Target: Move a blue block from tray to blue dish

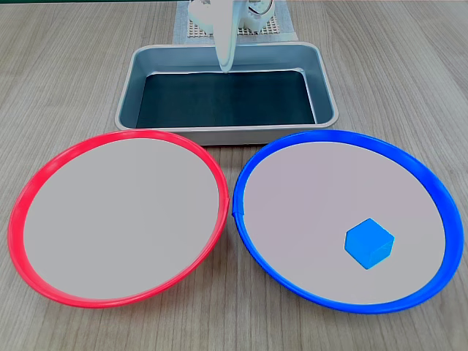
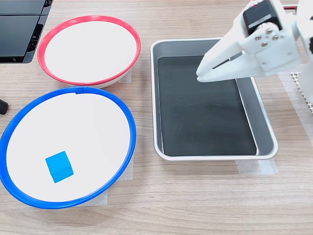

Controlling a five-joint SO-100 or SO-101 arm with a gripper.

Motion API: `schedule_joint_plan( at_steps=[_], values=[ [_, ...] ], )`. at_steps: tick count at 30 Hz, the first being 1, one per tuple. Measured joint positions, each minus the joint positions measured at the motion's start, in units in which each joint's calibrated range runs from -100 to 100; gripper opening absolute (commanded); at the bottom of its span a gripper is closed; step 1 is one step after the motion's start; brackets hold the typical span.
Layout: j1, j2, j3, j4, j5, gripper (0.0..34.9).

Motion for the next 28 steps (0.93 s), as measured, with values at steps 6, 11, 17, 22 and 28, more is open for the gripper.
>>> schedule_joint_plan(
  at_steps=[6,11,17,22,28],
  values=[
    [0.0,-1.3,0.0,1.0,0.0,0.3],
    [0.0,-1.6,0.0,1.0,0.0,0.3],
    [0.0,-1.4,0.0,1.0,0.0,0.3],
    [0.0,-1.4,0.0,1.0,0.0,0.3],
    [0.0,-1.4,0.0,1.0,0.0,0.3]
  ],
)
